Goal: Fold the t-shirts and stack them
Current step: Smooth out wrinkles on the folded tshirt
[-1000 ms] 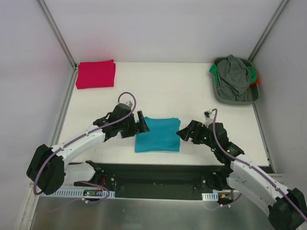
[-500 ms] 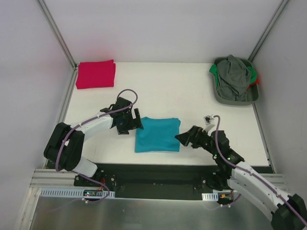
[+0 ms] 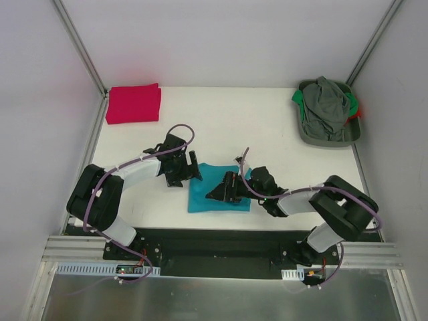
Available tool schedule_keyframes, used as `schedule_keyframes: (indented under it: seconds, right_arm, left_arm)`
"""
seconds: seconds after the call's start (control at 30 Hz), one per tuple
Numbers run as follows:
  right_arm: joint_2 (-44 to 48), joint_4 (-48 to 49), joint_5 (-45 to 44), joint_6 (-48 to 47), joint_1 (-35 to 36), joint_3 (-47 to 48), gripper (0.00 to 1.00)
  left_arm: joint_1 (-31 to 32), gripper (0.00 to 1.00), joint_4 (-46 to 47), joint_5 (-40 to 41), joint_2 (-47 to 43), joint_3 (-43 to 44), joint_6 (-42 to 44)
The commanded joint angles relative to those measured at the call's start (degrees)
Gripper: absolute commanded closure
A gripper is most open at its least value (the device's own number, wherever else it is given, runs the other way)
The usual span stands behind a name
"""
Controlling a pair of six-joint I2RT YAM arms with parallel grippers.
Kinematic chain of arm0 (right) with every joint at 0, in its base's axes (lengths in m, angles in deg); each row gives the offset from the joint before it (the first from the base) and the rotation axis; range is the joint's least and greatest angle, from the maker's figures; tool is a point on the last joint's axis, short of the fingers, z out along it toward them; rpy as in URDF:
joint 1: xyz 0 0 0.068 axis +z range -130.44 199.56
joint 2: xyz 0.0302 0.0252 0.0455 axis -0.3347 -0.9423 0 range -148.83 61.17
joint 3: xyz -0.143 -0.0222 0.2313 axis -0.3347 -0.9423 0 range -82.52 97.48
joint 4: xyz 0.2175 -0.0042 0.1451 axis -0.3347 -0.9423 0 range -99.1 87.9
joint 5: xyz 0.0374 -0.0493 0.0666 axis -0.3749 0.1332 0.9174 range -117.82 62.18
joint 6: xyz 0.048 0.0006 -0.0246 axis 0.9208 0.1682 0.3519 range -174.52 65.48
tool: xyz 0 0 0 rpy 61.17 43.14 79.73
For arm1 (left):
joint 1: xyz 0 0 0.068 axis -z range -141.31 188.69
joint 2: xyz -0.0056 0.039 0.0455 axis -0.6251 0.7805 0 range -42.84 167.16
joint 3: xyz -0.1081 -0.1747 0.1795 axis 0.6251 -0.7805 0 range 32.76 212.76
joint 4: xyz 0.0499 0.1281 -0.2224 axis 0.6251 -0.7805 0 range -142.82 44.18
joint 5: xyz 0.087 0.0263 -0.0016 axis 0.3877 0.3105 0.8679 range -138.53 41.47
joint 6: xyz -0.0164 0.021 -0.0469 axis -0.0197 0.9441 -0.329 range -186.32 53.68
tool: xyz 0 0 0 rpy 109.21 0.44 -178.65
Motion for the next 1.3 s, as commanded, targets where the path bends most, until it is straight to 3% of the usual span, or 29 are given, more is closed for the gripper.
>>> schedule_keyframes:
  seconds: [0.0, 0.2, 0.37, 0.57, 0.73, 0.83, 0.9, 1.1, 1.27]
  right_arm:
    - [-4.9, 15.8, 1.9, 3.8, 0.0, -2.6, 0.04]
    - [-8.2, 17.3, -0.2, 3.3, -0.9, -7.8, 0.04]
    - [-14.4, 28.4, 1.5, 6.2, -1.2, -9.3, 0.04]
    - [-8.2, 26.1, 5.0, 5.4, -1.1, -5.9, 0.04]
    - [7.9, 7.5, 5.2, -1.7, -0.6, -0.8, 0.04]
    - [19.7, -20.2, -2.0, -12.1, 1.2, 5.1, 0.04]
    - [26.4, -33.2, -11.0, -15.8, 2.1, 7.1, 0.04]
    - [46.3, -42.3, -25.3, -14.8, 2.2, 0.2, 0.04]
    - [54.5, -51.5, -34.8, -15.3, 2.2, -2.2, 0.04]
  left_arm:
    - [-0.1, 0.16, 0.4, -1.3, 1.4, 0.1, 0.8]
    - [0.0, 0.24, 1.7, -4.0, 4.1, 0.3, 1.2]
    - [-0.1, 0.25, 2.2, -5.0, 5.2, 0.5, 1.5]
    - [0.0, 0.21, 2.4, -7.0, 1.1, -1.3, 2.8]
    - [0.0, 0.18, 2.5, -7.5, -5.5, -7.0, 3.6]
    - [0.0, 0.17, 2.5, -7.3, -7.5, -9.0, 3.1]
    - [0.1, 0.18, 3.2, -7.4, -7.5, -9.6, 2.7]
    - [2.6, 0.34, 4.0, -7.4, -2.2, -7.9, 2.3]
    - [5.3, 0.50, 3.6, -6.4, 4.5, -5.8, 1.4]
